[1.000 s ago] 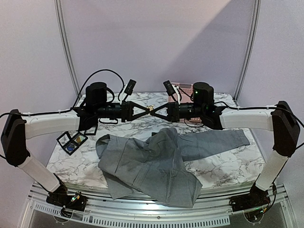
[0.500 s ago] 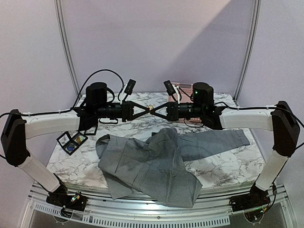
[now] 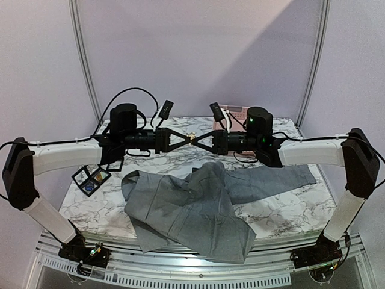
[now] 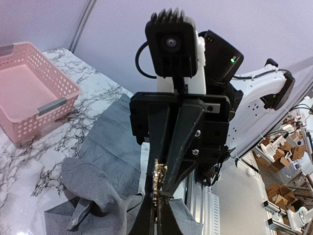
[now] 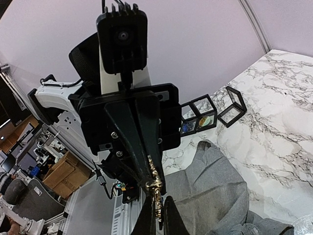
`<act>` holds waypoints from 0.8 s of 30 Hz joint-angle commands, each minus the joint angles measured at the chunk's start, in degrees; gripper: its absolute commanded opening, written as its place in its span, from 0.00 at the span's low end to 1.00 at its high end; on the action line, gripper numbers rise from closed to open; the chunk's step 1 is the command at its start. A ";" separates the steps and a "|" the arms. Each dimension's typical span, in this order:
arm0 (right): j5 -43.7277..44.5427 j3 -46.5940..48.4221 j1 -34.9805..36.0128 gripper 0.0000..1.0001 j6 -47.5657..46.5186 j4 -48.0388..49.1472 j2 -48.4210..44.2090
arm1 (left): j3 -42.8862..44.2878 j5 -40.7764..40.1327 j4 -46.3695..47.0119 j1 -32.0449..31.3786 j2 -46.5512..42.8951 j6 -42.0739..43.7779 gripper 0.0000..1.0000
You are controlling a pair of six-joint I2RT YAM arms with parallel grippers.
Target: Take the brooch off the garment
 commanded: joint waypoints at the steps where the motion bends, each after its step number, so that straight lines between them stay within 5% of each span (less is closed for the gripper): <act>1: 2.55 -1.40 -4.20 0.01 -2.14 1.52 0.49 | 1.26 4.97 -1.36 0.34 0.33 -1.81 0.00; 24: -1.28 -2.35 -2.83 0.10 -5.96 4.33 -1.22 | 1.79 5.06 -2.22 0.61 1.77 -2.51 0.00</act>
